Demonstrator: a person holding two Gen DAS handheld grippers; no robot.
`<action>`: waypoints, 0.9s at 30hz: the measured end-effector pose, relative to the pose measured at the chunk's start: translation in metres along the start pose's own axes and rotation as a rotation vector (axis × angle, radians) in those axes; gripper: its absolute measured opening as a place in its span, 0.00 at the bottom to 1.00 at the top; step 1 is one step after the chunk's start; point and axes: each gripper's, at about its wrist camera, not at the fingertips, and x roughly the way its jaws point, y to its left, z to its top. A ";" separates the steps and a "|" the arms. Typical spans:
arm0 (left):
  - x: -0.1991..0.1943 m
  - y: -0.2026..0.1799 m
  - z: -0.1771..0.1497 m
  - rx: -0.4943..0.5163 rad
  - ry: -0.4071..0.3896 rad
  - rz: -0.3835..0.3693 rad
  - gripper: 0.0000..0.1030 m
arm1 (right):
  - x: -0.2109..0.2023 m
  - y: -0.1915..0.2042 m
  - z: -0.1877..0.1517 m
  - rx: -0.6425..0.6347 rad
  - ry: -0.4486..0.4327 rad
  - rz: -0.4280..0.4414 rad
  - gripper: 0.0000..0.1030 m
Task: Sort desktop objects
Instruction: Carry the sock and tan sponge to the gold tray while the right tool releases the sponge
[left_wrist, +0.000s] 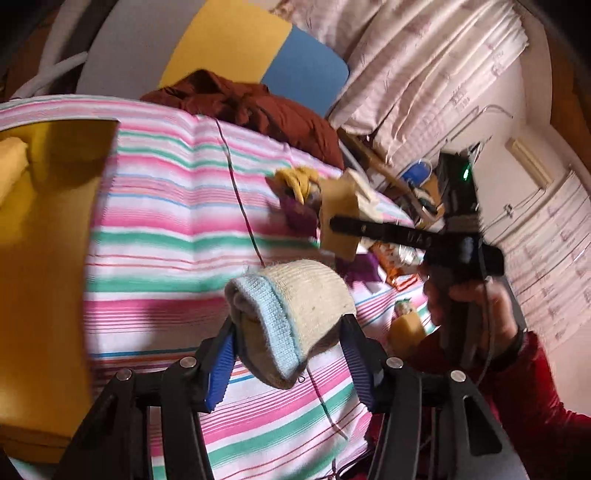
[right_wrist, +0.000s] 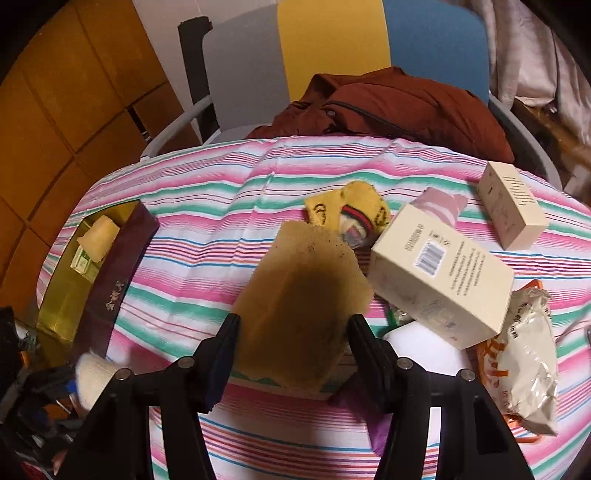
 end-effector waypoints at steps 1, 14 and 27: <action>-0.006 0.003 0.001 -0.007 -0.011 -0.001 0.53 | 0.000 0.003 -0.001 -0.016 -0.001 0.004 0.58; -0.080 0.090 0.014 -0.189 -0.146 0.150 0.53 | 0.007 0.104 0.016 -0.098 -0.026 0.249 0.58; -0.106 0.200 0.026 -0.390 -0.082 0.375 0.53 | 0.072 0.255 0.056 -0.275 0.118 0.222 0.58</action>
